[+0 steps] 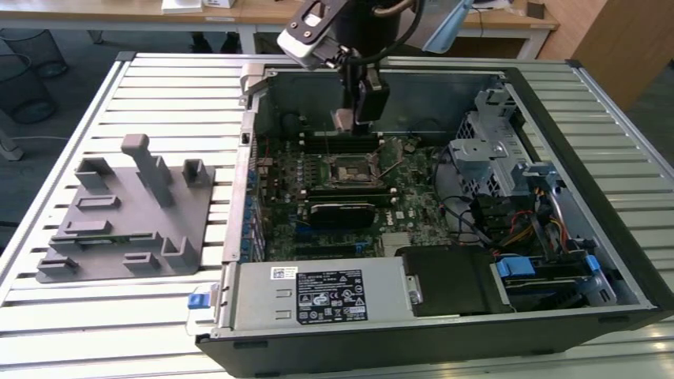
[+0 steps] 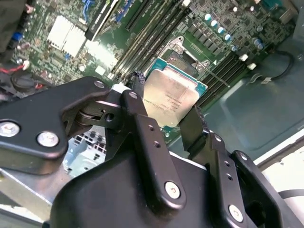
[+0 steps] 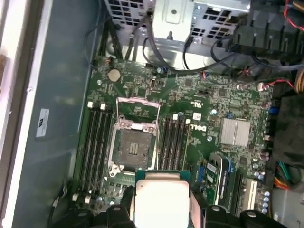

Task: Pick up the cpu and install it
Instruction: 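Place the cpu into insertion slot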

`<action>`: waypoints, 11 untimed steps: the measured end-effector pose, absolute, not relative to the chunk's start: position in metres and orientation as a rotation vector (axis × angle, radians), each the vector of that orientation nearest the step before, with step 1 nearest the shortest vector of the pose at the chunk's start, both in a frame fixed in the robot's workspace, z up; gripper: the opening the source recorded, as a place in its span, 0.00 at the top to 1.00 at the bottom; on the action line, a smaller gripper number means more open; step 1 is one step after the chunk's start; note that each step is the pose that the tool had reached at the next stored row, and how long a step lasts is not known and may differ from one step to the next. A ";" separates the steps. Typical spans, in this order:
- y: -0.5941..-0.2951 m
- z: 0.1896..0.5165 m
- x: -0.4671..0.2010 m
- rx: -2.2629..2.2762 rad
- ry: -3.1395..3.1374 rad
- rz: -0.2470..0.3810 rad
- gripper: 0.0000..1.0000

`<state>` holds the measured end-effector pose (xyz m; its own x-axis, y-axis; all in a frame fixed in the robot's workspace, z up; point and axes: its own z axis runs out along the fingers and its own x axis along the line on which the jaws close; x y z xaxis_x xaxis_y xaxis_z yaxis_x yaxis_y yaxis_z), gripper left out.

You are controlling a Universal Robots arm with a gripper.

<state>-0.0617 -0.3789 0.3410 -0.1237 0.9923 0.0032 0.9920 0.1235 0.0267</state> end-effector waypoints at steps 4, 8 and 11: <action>-0.378 0.337 -0.062 2.132 2.285 0.033 0.46; -0.378 0.336 -0.062 2.138 2.279 0.034 0.46; -0.375 0.336 -0.062 2.142 2.276 0.035 0.46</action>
